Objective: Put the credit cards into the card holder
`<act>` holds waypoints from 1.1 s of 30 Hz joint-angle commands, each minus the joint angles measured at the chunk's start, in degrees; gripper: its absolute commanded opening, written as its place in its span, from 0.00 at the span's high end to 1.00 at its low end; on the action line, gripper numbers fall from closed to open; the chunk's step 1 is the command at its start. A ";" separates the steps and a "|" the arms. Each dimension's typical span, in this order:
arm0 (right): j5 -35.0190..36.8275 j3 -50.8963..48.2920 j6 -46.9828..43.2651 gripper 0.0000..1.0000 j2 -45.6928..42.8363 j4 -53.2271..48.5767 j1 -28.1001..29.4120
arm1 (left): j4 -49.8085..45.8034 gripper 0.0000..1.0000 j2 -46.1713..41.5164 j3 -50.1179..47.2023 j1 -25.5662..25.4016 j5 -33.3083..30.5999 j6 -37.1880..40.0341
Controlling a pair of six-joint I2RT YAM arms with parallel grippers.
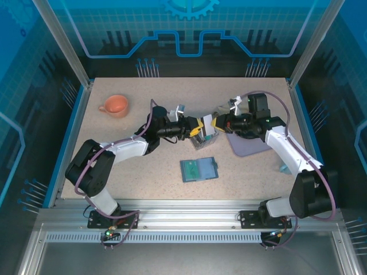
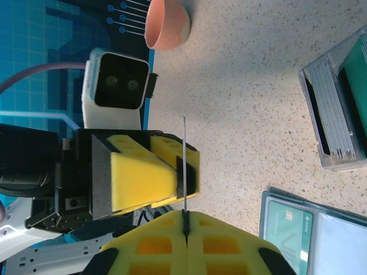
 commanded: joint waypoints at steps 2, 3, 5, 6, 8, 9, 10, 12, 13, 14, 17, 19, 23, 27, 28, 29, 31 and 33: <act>-1.51 -1.18 1.37 1.00 -0.01 2.04 -0.76 | 3.50 0.84 -0.51 1.07 -0.39 3.16 0.37; -1.50 -1.30 1.36 1.00 -0.02 2.10 -0.76 | 3.41 0.87 -0.71 0.97 -0.41 3.24 0.57; -1.24 -1.50 0.97 0.99 0.05 1.60 -0.75 | 2.48 0.93 -1.30 0.78 -0.36 3.18 1.21; -0.96 -1.66 0.40 0.97 0.12 1.02 -0.76 | 1.64 0.96 -1.63 0.57 -0.36 3.01 1.71; 0.05 -1.42 -1.64 0.91 0.40 -1.71 -0.71 | -0.34 1.00 -2.50 -0.07 -0.40 2.45 2.71; 1.41 -1.25 -3.60 0.86 0.56 -4.20 -0.60 | -2.24 1.00 -3.08 -0.61 -0.39 2.01 3.76; 3.67 -1.13 -6.05 0.81 0.75 -7.16 -0.42 | -5.44 1.00 -3.91 -1.05 -0.46 1.42 5.84; 8.51 -1.14 -10.64 0.72 1.29 -12.58 0.38 | -15.95 1.00 -5.85 -1.60 -1.07 -0.81 11.60; 11.78 -1.23 -12.90 0.66 1.73 -15.29 1.21 | -21.02 1.00 -7.18 -2.22 -1.73 -2.71 14.58; 14.70 -1.51 -14.46 0.61 2.05 -17.21 2.06 | -24.43 1.00 -8.01 -2.87 -2.40 -4.37 16.47; 24.96 -3.59 -17.55 0.49 3.06 -20.55 6.41 | -28.89 1.00 -10.48 -7.24 -4.73 -9.19 18.28; 30.93 -5.09 -18.53 0.41 3.97 -21.16 10.24 | -29.54 1.00 -11.88 -10.67 -6.57 -12.79 17.88; 36.85 -5.77 -18.44 0.34 6.89 -21.37 15.63 | -28.11 1.00 -12.42 -15.48 -8.82 -17.13 15.56; 42.03 -5.59 -17.21 0.31 10.33 -21.45 19.57 | -27.32 1.00 -10.59 -16.46 -10.72 -18.69 14.98; 42.59 -5.55 -16.91 0.31 11.40 -21.47 20.06 | -26.68 1.00 -9.73 -16.50 -11.10 -18.71 14.97; 42.55 -5.62 -16.88 0.31 12.27 -21.30 20.39 | -26.44 1.00 -9.11 -16.46 -11.39 -18.84 14.97; 41.74 -5.98 -16.89 0.33 13.89 -20.24 20.72 | -25.90 1.00 -7.84 -16.45 -11.62 -19.24 14.89; 40.88 -6.46 -16.85 0.36 14.83 -19.27 20.71 | -25.20 1.00 -7.08 -16.64 -11.73 -19.49 14.89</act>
